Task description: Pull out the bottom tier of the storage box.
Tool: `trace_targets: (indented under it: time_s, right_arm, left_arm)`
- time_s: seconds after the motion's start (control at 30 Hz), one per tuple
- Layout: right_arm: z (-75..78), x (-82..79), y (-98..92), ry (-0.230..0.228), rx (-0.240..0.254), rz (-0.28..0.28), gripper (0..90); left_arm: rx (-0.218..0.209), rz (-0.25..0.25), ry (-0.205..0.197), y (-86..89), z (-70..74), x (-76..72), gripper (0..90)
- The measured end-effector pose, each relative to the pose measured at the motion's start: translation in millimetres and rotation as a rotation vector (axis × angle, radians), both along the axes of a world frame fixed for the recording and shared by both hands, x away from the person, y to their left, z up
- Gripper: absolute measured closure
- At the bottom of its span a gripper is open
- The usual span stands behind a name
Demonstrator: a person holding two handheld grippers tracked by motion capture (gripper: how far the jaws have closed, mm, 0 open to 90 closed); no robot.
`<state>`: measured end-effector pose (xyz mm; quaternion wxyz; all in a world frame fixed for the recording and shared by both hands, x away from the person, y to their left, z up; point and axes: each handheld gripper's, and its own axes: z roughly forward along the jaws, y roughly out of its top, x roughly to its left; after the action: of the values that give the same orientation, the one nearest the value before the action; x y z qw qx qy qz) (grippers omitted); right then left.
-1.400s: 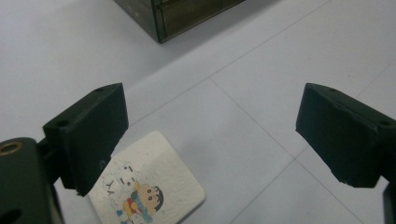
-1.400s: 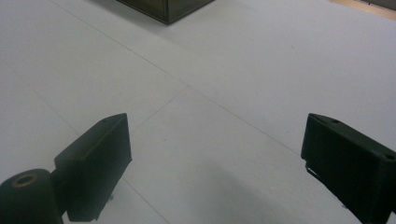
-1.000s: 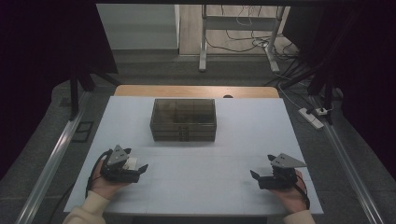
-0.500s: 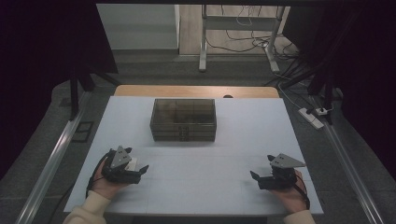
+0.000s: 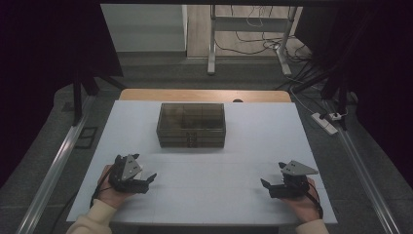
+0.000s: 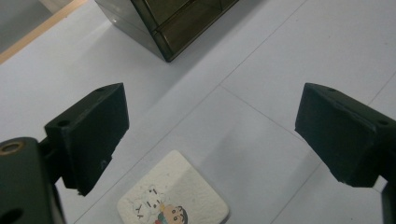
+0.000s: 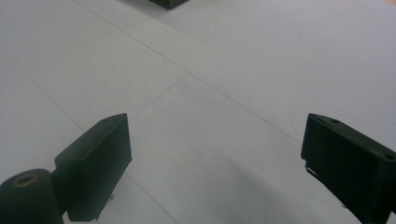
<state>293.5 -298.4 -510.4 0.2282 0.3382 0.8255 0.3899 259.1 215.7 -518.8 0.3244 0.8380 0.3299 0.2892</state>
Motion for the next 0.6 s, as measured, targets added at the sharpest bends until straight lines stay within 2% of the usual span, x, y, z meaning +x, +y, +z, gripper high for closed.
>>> trace_targets:
  time_s: [0.17,0.6]
  right_arm:
    - [-0.3,0.0,0.4,0.002,0.0,0.0,8.3]
    - [-1.3,0.7,0.5,0.011,-0.005,0.002,8.3]
  left_arm:
    - [0.031,-0.009,-0.015,-2.7,-0.5,-0.9,10.0]
    - [0.08,-0.036,-0.049,-9.4,-3.1,-1.1,11.1]
